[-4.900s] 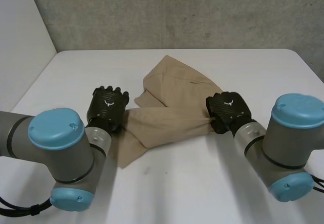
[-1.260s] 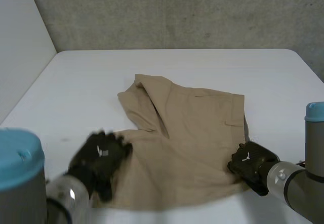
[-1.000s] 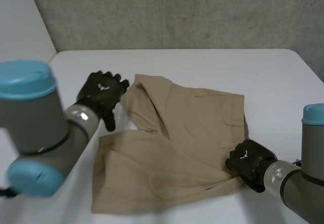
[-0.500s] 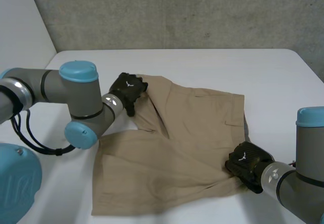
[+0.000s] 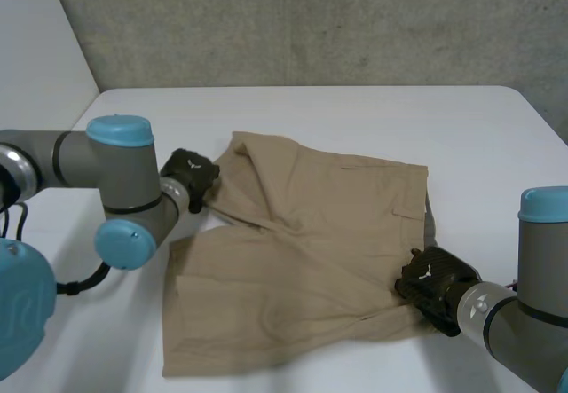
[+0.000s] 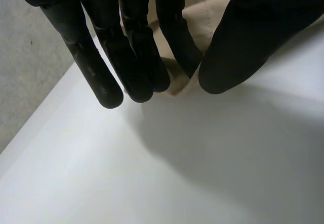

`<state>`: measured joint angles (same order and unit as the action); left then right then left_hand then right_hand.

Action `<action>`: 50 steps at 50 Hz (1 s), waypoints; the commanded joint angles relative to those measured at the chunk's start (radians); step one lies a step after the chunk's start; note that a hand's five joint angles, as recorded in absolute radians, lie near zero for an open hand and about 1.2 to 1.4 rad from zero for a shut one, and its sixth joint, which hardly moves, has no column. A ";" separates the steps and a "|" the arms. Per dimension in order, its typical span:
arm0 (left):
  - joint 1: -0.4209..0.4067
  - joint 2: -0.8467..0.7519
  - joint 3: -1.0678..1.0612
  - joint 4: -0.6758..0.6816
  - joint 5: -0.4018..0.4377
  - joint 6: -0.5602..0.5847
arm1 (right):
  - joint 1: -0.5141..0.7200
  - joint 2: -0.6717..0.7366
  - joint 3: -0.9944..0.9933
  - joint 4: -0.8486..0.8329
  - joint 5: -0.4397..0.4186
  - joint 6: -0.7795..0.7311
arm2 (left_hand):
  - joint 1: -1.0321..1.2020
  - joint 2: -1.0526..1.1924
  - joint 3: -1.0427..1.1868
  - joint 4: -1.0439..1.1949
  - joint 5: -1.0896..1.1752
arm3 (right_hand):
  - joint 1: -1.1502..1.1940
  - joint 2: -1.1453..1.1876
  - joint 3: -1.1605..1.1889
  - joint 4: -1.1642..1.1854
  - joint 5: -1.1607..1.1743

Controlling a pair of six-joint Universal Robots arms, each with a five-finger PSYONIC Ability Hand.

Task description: Fold the shorts.

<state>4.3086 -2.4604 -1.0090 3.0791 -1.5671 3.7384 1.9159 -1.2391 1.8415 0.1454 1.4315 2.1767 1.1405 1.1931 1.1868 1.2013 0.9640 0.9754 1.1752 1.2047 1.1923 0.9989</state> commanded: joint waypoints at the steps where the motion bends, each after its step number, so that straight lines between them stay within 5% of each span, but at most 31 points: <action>1: 0.002 0.113 -0.192 0.004 -0.085 0.084 | 0.000 0.000 0.001 0.000 0.000 0.000 | 0.256 0.203 0.209 0.195 0.258 | 0.421 0.221 0.192 0.204 0.223; 3: -0.004 0.132 -0.204 0.004 -0.083 0.083 | 0.002 0.000 0.001 0.000 0.000 0.000 | 0.058 0.006 0.012 -0.003 0.060 | 0.421 0.221 0.192 0.204 0.223; 4: -0.006 0.144 -0.207 0.006 -0.082 0.081 | 0.003 0.000 0.001 0.000 0.001 0.000 | -0.156 -0.208 -0.202 -0.216 -0.154 | 0.421 0.221 0.192 0.204 0.223; 5: -0.012 0.164 -0.207 0.007 -0.083 0.081 | 0.003 0.000 0.001 0.000 0.001 0.000 | -0.643 -0.696 -0.689 -0.704 -0.641 | 0.421 0.221 0.192 0.204 0.223; 7: -0.020 0.178 -0.198 0.013 -0.082 0.080 | 0.005 0.000 0.001 0.000 0.001 0.000 | -0.891 -0.944 -0.937 -0.952 -0.889 | 0.421 0.221 0.192 0.204 0.223; 15: -0.035 0.183 -0.122 0.087 -0.077 0.055 | 0.005 0.000 0.002 0.000 0.001 0.000 | -0.760 -0.813 -0.806 -0.821 -0.758 | 0.421 0.221 0.192 0.204 0.223; 27: -0.018 0.052 0.041 0.060 0.142 -0.081 | 0.005 0.003 0.002 -0.001 0.000 0.000 | -0.613 -0.666 -0.659 -0.674 -0.611 | 0.421 0.221 0.192 0.204 0.223; 39: 0.022 -0.038 0.132 -0.063 0.151 -0.092 | 0.000 0.013 0.001 -0.004 0.000 0.000 | -0.592 -0.645 -0.639 -0.653 -0.590 | 0.421 0.221 0.192 0.204 0.223; 45: 0.039 -0.052 0.136 -0.072 0.151 -0.091 | -0.001 0.026 0.001 -0.014 0.001 0.000 | -0.419 -0.472 -0.466 -0.480 -0.417 | 0.421 0.221 0.192 0.204 0.223; 50: 0.043 -0.052 0.136 -0.086 0.153 -0.091 | 0.000 0.026 0.001 -0.015 0.001 -0.002 | 0.032 -0.020 -0.014 -0.029 0.034 | 0.421 0.221 0.192 0.204 0.223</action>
<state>4.3454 -2.5128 -0.8713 3.0045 -1.4150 3.6471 1.9148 -1.2162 1.8422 0.1332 1.4319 2.1760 0.7371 0.7208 0.7136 0.7155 0.5344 0.9754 1.1752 1.2046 1.1923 0.9990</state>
